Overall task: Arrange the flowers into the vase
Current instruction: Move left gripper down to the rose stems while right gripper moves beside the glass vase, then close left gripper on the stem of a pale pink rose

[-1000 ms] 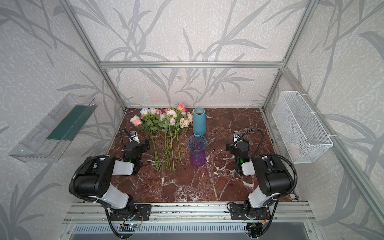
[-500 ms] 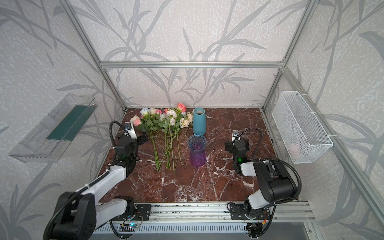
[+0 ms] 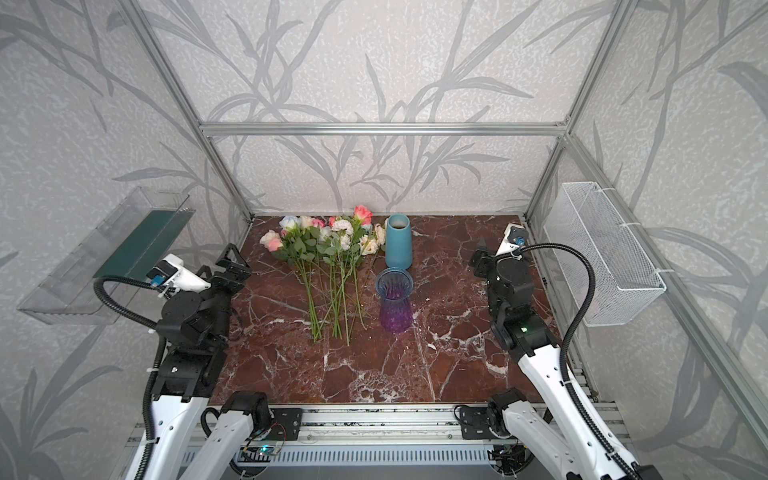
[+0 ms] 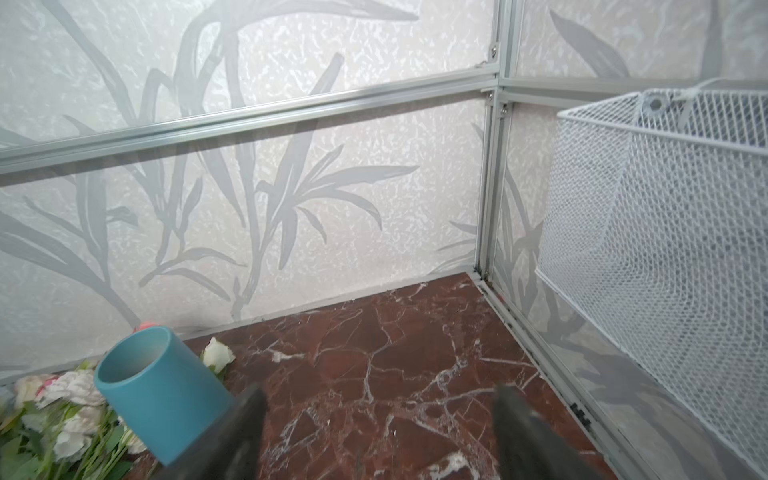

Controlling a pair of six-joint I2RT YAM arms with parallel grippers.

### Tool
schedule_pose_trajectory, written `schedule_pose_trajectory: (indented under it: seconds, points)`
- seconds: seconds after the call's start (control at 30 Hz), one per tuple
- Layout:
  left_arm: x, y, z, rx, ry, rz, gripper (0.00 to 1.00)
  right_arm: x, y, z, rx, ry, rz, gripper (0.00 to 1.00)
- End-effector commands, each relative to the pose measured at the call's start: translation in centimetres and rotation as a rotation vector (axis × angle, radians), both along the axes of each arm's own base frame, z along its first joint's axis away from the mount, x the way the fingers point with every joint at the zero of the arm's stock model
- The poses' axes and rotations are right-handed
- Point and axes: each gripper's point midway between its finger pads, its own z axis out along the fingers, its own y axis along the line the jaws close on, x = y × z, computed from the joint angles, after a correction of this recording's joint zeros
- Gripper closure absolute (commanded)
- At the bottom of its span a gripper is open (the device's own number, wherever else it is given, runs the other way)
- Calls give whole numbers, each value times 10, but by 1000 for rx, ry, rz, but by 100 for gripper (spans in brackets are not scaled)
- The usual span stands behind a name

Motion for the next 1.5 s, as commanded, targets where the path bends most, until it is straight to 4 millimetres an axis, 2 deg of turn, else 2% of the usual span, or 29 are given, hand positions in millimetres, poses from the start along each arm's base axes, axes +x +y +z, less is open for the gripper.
schedule_pose_trajectory:
  seconds: [0.0, 0.1, 0.17, 0.27, 0.37, 0.5, 0.6, 0.8, 0.97, 1.07, 1.23, 1.47]
  points:
    - [6, -13, -43, -44, 232, -73, 18, -12, 24, -61, 97, 268, 114, 51]
    - [26, -38, -84, -42, 457, -214, 37, -18, 42, -72, 113, 352, 216, 74]
    - [38, -52, -113, -58, 617, -288, 42, -22, 51, -79, 136, 385, 266, 81]
    - [49, -67, -150, -47, 788, -334, 44, -29, 59, -86, 180, 398, 302, 81]
    - [59, -91, -173, 10, 873, -381, 44, -32, 70, -90, 206, 402, 365, 68]
    - [73, -126, -195, 45, 934, -444, 45, -35, 75, -95, 208, 422, 391, 66]
    - [81, -157, -212, 29, 956, -549, 49, -38, 77, -99, 217, 423, 405, 65]
    - [89, -196, -246, 70, 1043, -655, 58, -52, 74, -113, 211, 444, 411, 64]
    - [94, -213, -267, 103, 1102, -675, 64, -56, 74, -121, 215, 458, 415, 64]
    - [92, -215, -280, 110, 1133, -659, 67, -56, 74, -123, 215, 461, 414, 63]
    - [83, -216, -298, 133, 1170, -610, 70, -56, 75, -127, 222, 464, 416, 63]
    - [71, -221, -324, 127, 1223, -636, 70, -57, 76, -122, 223, 453, 424, 63]
